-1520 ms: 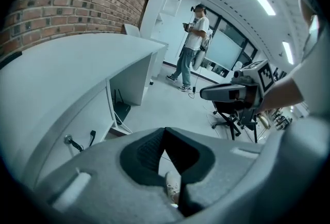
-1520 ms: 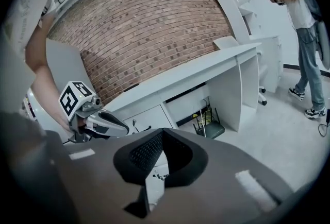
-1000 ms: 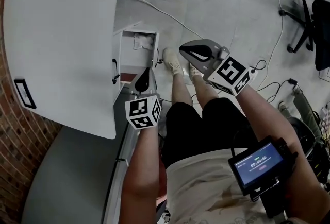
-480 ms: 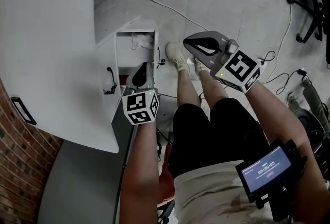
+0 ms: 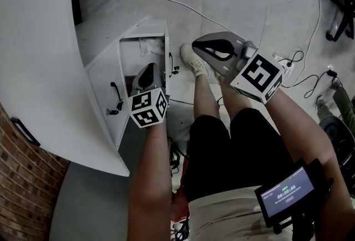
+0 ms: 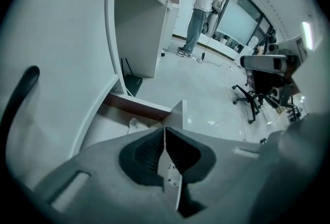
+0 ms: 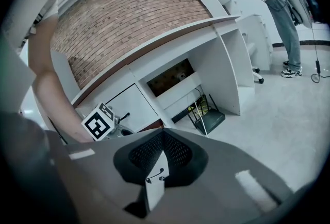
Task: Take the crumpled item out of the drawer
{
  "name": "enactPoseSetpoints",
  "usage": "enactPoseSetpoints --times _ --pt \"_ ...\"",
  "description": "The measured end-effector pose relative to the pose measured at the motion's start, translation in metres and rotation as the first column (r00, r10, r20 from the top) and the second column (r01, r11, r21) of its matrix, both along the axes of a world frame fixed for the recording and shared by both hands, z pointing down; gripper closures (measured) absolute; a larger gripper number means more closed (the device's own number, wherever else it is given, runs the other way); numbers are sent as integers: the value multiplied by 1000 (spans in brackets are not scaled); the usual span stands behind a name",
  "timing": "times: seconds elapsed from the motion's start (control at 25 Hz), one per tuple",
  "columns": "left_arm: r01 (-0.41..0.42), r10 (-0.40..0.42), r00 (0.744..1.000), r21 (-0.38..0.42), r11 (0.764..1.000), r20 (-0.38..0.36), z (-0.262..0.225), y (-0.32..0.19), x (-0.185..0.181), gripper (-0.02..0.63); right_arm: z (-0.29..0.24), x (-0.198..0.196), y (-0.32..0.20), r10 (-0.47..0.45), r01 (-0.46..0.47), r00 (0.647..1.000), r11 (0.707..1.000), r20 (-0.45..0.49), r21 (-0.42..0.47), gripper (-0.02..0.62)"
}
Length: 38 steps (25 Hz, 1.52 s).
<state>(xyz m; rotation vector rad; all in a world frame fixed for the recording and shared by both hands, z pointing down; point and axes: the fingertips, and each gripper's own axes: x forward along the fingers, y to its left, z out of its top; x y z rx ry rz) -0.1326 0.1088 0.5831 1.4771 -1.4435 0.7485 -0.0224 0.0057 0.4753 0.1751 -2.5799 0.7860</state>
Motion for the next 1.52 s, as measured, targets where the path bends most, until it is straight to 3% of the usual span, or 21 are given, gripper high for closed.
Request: enactPoseSetpoints --times 0.32,0.76,1.12,1.52 --pt "-8 9 1000 -30 1000 21 34 -14 -14 588 21 2 2 -5 5 1000 1000 -5 -30 588" --pt "-100 99 995 -137 986 -13 82 0 -13 534 39 -3 3 -6 6 1000 999 0 -39 588" --pt "-129 121 991 -199 971 -52 111 -11 -23 497 53 13 -2 32 -33 999 998 -19 -57 588" --pt "-218 212 976 -288 933 -50 137 -7 -19 492 63 32 3 58 -61 997 996 -47 -66 588"
